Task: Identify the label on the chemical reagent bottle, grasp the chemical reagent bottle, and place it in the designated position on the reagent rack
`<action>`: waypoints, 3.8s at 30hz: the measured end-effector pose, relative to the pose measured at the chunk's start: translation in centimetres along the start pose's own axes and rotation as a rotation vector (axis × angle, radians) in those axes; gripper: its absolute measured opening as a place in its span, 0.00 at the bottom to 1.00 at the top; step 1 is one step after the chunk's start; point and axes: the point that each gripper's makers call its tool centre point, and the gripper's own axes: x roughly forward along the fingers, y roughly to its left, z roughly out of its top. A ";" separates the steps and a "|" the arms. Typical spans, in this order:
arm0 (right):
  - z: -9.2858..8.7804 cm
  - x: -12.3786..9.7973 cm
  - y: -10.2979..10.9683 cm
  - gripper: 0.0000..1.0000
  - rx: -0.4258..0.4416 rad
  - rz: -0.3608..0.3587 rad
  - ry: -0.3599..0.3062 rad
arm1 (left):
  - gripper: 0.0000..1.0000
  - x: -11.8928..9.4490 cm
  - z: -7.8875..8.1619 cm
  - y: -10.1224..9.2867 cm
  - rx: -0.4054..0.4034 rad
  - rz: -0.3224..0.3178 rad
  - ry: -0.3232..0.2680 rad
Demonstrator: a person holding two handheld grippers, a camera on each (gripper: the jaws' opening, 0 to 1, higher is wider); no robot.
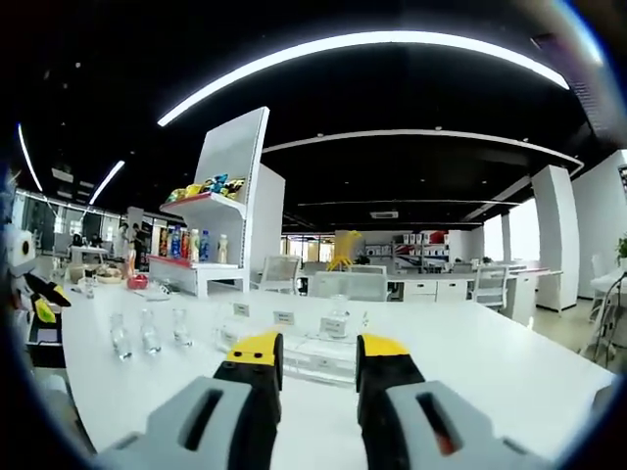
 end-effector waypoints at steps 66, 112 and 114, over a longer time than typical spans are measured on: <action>-1.6 -12.8 -2.8 0.29 -0.043 -0.102 0.065 | 0.32 -2.6 0.5 1.2 0.011 0.063 -0.026; -3.6 -12.4 -4.2 0.30 -0.010 -0.144 0.090 | 0.32 -1.8 0.6 0.1 0.027 0.030 -0.012; -3.8 -12.2 -4.2 0.30 -0.008 -0.144 0.093 | 0.32 -1.8 0.6 0.1 0.026 0.030 -0.011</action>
